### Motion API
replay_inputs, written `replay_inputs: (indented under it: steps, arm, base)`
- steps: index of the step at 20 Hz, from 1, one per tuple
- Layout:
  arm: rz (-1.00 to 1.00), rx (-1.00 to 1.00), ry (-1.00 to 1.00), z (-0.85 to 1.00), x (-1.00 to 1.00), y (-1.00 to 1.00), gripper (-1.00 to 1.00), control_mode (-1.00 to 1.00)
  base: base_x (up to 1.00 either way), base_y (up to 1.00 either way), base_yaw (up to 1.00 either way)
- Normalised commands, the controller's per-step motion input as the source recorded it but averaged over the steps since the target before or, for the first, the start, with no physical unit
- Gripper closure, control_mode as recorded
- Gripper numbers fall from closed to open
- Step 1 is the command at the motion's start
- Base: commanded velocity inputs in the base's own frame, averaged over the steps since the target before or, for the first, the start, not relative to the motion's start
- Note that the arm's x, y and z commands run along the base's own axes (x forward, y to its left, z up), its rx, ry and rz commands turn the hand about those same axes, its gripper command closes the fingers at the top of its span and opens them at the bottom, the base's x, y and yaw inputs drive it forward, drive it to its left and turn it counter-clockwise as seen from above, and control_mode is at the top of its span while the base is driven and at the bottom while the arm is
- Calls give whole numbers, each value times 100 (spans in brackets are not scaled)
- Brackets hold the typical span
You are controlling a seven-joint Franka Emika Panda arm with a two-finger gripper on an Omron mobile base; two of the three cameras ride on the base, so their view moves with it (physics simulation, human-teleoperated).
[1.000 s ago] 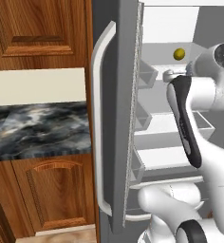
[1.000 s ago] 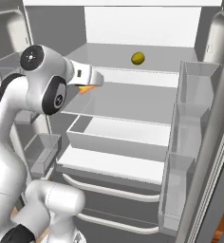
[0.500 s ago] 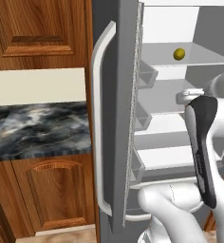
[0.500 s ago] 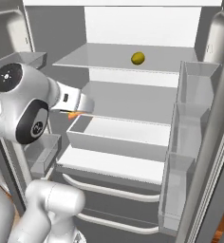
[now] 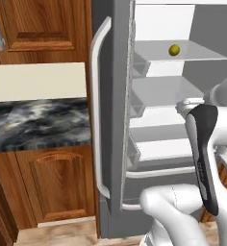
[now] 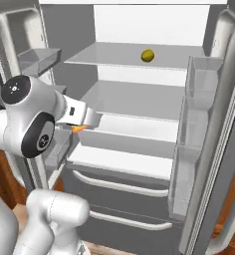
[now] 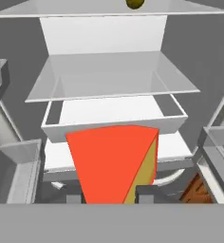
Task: Take the cheese, fish, and lemon from the fridge and place them on the plate on the dining counter to create an appetizer plate.
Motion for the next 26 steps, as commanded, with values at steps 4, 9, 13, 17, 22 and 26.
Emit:
replay_inputs:
  steps: [4, 9, 13, 17, 22, 26]
  arm:
    - [0, 0, 0, 0, 0, 0, 100, 100]
    - [0, 0, 0, 0, 0, 0, 100, 100]
    - [0, 0, 0, 0, 0, 0, 100, 100]
    - [0, 0, 0, 0, 0, 0, 100, 100]
    - [0, 0, 0, 0, 0, 0, 100, 100]
    - [0, 0, 0, 0, 0, 0, 100, 100]
  base:
    - [-71, 29, -5]
    - [-20, 52, -49]
    - [-43, 47, -71]
    - [-88, 38, -68]
    - [-100, 20, -57]
    - [-100, 0, -45]
